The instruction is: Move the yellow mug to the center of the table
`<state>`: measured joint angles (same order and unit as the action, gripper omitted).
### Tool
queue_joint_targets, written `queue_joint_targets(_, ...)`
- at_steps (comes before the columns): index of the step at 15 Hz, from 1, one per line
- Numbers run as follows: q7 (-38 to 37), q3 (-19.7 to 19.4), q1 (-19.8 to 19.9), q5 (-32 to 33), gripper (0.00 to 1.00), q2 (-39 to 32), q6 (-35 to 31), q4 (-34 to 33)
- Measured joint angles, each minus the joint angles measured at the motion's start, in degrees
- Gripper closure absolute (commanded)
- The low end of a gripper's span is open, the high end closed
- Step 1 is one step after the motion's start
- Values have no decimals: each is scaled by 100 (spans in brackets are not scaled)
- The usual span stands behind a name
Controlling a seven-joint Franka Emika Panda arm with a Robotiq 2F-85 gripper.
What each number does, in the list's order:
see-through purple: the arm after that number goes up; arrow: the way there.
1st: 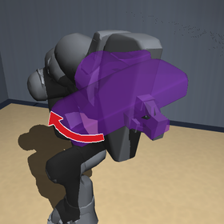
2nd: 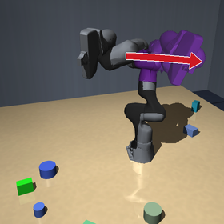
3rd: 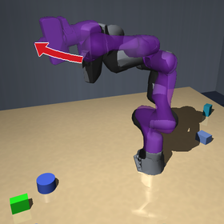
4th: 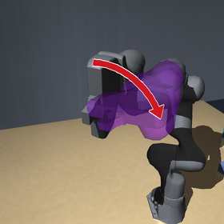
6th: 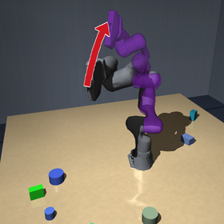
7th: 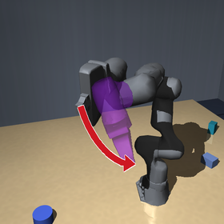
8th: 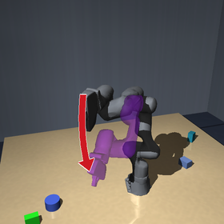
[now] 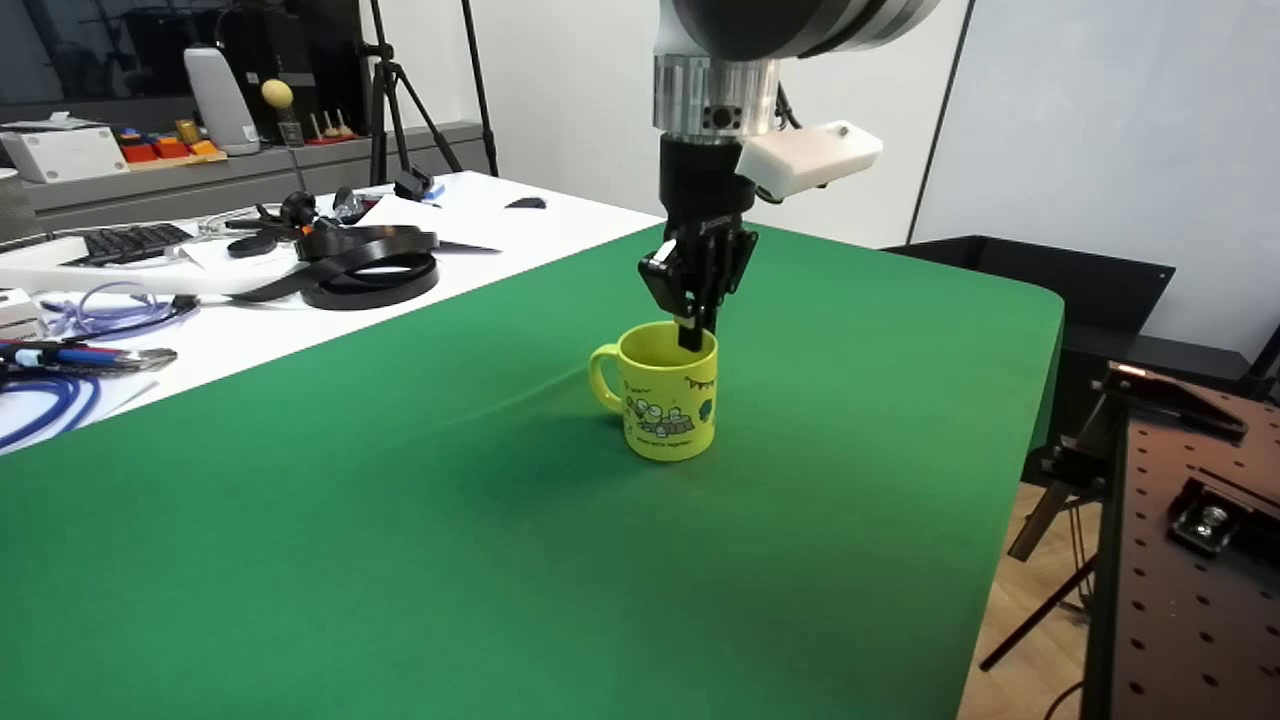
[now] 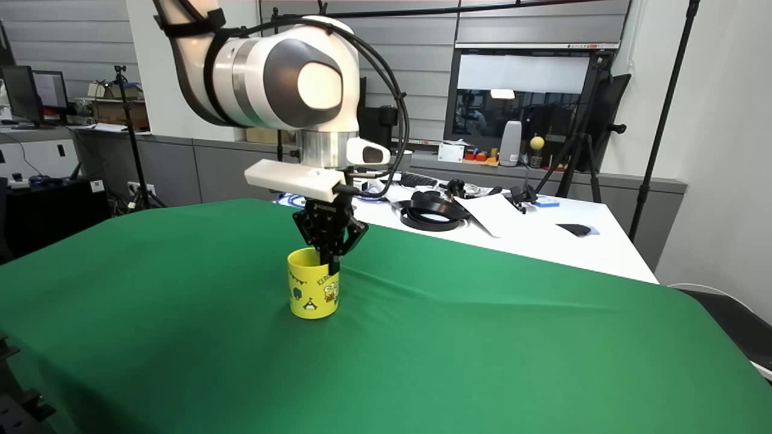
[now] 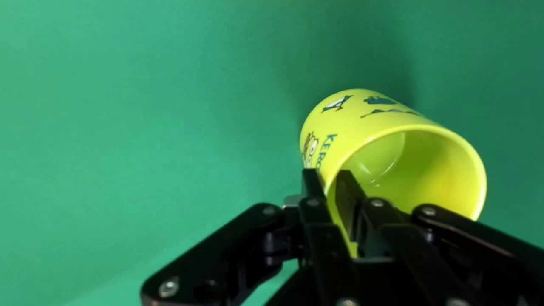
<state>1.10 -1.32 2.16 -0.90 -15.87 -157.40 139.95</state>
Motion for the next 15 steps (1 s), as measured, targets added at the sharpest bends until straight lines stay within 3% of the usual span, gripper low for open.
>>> queue_joint_targets(8, 222, 236, 116, -822, 1, 319, -86, 208)
queue_joint_targets(15, 571, 308, 111, -1124, 0, 1104, 1273, 181)
